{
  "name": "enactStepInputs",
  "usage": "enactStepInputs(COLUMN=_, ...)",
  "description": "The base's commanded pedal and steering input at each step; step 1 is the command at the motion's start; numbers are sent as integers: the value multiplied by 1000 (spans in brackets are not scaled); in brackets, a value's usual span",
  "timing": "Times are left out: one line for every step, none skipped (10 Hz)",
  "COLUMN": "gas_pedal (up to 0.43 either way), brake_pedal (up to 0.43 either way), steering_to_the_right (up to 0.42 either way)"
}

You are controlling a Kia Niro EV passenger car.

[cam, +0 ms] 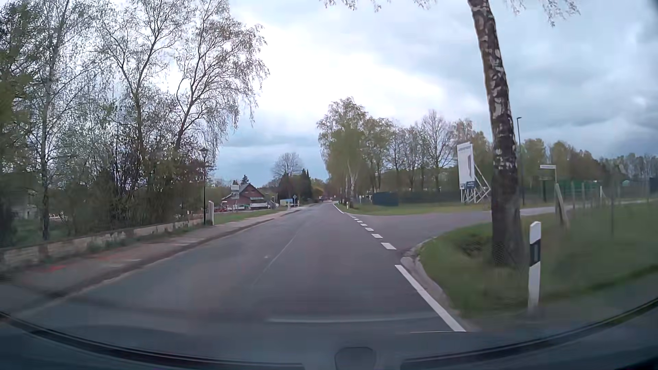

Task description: Follow the waypoints while adhering to traffic rules and regulations

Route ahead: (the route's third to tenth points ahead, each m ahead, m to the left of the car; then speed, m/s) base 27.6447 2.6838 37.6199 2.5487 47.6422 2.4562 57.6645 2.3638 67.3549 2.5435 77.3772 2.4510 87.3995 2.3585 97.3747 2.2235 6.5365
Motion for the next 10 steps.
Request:
enactStepInputs(gas_pedal=47, brake_pedal=0, steering_to_the_right=0)
enactStepInputs(gas_pedal=47, brake_pedal=0, steering_to_the_right=0)
enactStepInputs(gas_pedal=47, brake_pedal=0, steering_to_the_right=2)
enactStepInputs(gas_pedal=47, brake_pedal=0, steering_to_the_right=3)
enactStepInputs(gas_pedal=47, brake_pedal=0, steering_to_the_right=3)
enactStepInputs(gas_pedal=47, brake_pedal=0, steering_to_the_right=3)
enactStepInputs(gas_pedal=47, brake_pedal=0, steering_to_the_right=3)
enactStepInputs(gas_pedal=47, brake_pedal=0, steering_to_the_right=3)
enactStepInputs(gas_pedal=47, brake_pedal=0, steering_to_the_right=2)
enactStepInputs(gas_pedal=47, brake_pedal=0, steering_to_the_right=2)
